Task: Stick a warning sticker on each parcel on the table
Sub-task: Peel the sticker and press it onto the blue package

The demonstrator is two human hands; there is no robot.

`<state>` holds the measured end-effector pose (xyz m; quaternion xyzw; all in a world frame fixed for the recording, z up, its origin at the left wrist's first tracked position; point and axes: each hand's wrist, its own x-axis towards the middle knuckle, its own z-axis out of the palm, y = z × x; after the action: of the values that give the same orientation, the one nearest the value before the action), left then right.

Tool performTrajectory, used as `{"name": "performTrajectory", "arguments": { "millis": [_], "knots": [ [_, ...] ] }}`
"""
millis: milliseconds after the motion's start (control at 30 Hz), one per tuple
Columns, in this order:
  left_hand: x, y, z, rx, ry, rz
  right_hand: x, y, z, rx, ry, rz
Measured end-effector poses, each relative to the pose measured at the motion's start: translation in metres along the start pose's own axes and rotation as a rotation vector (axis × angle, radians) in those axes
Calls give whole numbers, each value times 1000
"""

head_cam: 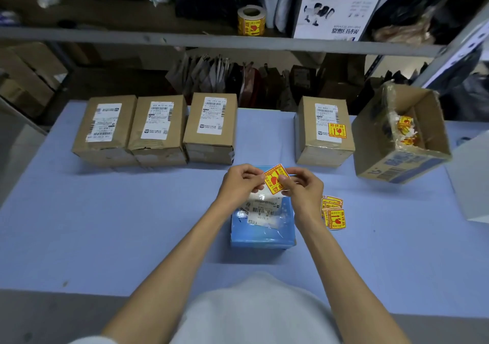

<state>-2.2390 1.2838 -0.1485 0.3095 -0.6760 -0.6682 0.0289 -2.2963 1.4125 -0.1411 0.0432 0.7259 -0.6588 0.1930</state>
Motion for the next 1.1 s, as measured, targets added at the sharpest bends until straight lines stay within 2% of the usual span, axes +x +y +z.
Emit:
{"name": "performTrajectory", "arguments": {
  "millis": [267, 467, 567, 700, 767, 833, 967, 1100],
  "knots": [
    [2, 13, -5, 220, -160, -12, 6, -8, -5, 113, 71, -1],
    [1, 7, 0, 19, -81, -28, 5, -17, -1, 144, -18, 15],
    [-4, 1, 2, -32, -87, -44, 3, -12, 2, 162, -5, 79],
    [-5, -5, 2, 170, -158, -60, 3, -13, 0, 194, 2, 81],
    [-7, -2, 3, 249, -39, -4, 2, -16, -1, 125, -29, 47],
    [-7, 7, 3, 206, 71, 101, 2, -17, -3, 44, -103, 33],
    [-5, 22, 0, 316, -2, 184, 0, -13, -2, -139, -282, 10],
    [-4, 18, -3, 265, -58, 189, -2, -11, -3, -76, -282, 38]
  ]
}}
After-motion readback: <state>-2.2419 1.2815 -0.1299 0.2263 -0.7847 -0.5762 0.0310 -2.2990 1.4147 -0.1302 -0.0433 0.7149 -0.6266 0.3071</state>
